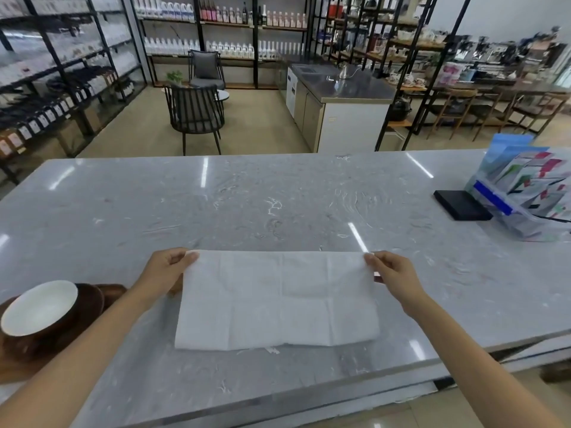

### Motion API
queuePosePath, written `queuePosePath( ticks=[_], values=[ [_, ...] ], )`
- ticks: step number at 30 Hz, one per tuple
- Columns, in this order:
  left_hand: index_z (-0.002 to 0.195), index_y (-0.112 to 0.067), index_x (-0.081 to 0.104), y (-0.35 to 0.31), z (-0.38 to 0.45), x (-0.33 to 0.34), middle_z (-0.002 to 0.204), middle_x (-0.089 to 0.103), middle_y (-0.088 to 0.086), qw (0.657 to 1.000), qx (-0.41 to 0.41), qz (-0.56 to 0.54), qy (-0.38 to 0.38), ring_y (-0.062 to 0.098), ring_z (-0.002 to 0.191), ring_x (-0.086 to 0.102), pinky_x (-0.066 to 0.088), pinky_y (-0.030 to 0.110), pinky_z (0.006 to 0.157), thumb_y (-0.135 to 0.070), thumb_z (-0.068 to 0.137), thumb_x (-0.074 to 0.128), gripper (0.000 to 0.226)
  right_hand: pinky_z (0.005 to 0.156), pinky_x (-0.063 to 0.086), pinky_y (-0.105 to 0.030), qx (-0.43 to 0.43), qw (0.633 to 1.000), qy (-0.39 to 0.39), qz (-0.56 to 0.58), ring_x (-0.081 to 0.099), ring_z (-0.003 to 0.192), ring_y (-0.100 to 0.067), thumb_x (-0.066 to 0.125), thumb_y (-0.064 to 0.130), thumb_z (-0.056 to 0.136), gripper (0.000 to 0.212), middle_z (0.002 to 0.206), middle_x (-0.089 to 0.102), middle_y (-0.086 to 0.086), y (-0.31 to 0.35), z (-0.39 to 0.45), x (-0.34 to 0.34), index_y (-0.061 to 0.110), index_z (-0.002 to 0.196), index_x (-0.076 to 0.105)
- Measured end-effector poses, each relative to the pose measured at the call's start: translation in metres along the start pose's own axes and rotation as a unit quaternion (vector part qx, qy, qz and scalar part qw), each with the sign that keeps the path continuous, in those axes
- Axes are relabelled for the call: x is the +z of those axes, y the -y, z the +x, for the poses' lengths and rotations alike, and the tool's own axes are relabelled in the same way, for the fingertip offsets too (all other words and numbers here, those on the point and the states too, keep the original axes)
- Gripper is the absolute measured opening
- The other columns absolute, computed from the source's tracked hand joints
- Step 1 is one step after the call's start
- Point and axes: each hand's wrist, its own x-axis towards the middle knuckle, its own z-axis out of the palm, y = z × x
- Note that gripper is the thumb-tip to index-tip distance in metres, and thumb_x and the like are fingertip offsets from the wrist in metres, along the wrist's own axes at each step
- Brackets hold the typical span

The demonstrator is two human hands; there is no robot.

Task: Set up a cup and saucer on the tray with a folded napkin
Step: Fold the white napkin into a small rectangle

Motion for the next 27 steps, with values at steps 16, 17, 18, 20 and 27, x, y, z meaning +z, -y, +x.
queuePosePath(
  ticks=[16,17,18,20,27],
  values=[
    [0.104,-0.004,0.069,0.034,0.04,0.027,0.095,0.071,0.007,0.965,-0.042,0.252,-0.054,0.025,0.092,0.064,0.046,0.033,0.08,-0.016,0.09,0.072,0.02,0.057,0.039,-0.014,0.098,0.971,-0.032,-0.218,0.059,0.072,-0.005,0.061,0.029,0.097,0.02,0.086,0.071,0.002,-0.055,0.059,0.039,0.017,0.109,0.072],
    [0.106,-0.004,0.069,0.033,0.04,0.026,0.099,0.073,0.009,0.966,-0.041,0.252,-0.048,0.027,0.096,0.066,0.047,0.034,0.082,-0.015,0.089,0.073,0.021,0.057,0.039,-0.013,0.098,0.971,-0.031,-0.217,0.059,0.072,-0.001,0.063,0.029,0.097,0.02,0.084,0.07,0.003,-0.056,0.059,0.039,0.016,0.11,0.072],
    [0.107,-0.004,0.069,0.033,0.04,0.026,0.101,0.074,0.011,0.966,-0.041,0.25,-0.045,0.029,0.098,0.067,0.049,0.035,0.085,-0.013,0.088,0.074,0.022,0.058,0.039,-0.014,0.097,0.971,-0.031,-0.216,0.059,0.073,-0.001,0.063,0.028,0.097,0.021,0.084,0.071,0.003,-0.057,0.058,0.038,0.016,0.111,0.072],
    [0.106,-0.005,0.071,0.033,0.039,0.024,0.101,0.075,0.012,0.967,-0.044,0.247,-0.045,0.03,0.099,0.068,0.053,0.039,0.089,-0.013,0.086,0.076,0.022,0.061,0.043,-0.017,0.093,0.973,-0.036,-0.206,0.062,0.078,-0.005,0.062,0.028,0.097,0.022,0.087,0.072,0.001,-0.059,0.054,0.037,0.018,0.114,0.071],
    [0.091,-0.008,0.069,0.034,0.033,0.031,0.075,0.069,0.002,0.968,-0.015,0.243,-0.059,0.021,0.076,0.064,0.039,0.023,0.058,-0.021,0.093,0.069,0.013,0.062,0.044,-0.023,0.049,0.974,-0.048,-0.217,0.062,0.076,-0.006,0.057,0.027,0.096,0.027,0.082,0.068,0.007,-0.064,0.04,0.044,0.022,0.121,0.064]
  ],
)
